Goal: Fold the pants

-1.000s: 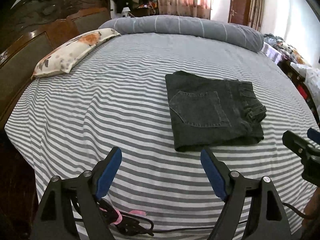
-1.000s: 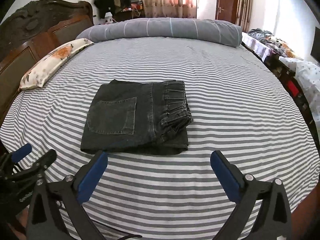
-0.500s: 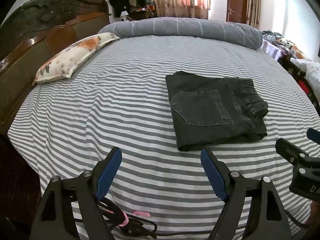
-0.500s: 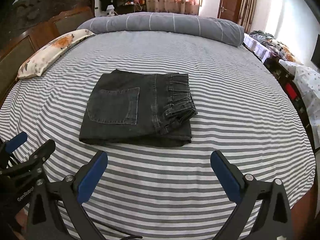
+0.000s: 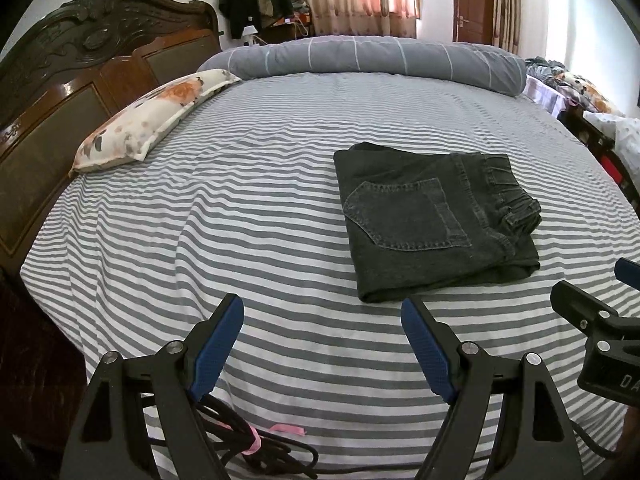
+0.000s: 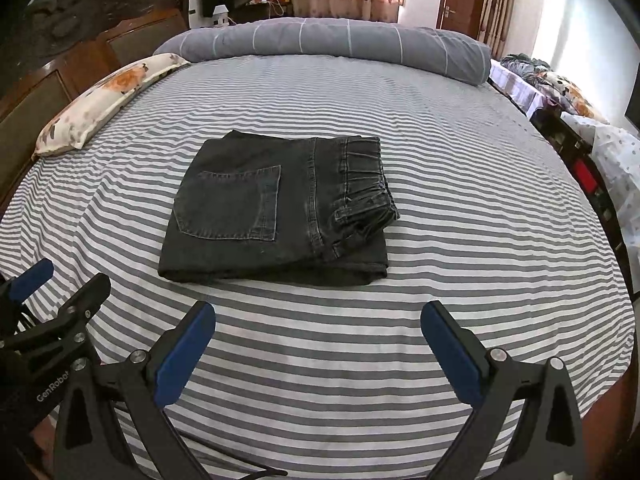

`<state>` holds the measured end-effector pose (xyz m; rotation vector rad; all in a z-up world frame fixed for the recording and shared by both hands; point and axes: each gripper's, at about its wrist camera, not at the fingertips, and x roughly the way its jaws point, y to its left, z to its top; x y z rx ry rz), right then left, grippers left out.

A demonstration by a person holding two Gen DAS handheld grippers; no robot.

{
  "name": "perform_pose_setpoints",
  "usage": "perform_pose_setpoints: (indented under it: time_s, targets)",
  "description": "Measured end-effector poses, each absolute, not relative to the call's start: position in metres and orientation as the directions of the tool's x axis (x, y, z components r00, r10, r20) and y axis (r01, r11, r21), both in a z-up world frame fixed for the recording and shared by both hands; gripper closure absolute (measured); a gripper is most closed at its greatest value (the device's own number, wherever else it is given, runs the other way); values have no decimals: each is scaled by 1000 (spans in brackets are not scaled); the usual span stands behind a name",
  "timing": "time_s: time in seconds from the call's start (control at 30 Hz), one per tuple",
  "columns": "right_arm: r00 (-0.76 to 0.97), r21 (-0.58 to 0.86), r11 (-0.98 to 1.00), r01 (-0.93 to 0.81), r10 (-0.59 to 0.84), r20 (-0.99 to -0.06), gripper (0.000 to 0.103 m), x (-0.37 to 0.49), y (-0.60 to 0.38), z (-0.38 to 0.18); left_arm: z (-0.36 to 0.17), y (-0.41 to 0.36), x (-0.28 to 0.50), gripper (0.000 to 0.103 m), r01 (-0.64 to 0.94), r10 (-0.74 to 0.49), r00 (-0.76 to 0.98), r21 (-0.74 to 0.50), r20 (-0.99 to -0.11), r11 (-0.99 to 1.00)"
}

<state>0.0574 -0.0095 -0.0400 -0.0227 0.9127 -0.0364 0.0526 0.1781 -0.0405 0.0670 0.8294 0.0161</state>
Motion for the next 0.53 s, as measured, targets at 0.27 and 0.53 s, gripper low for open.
perform_pose_setpoints:
  time_s: [0.27,0.53]
  targets:
    - [600,-21,1000,15,-26,-800,1,56,-10,-45,-42,181,54,22,14,36,675,62,-737,998]
    - [600,-26,1000,6,-24,-800,1,55,-6,-44,-42,183,55,22,33,1,679,32,-734,999]
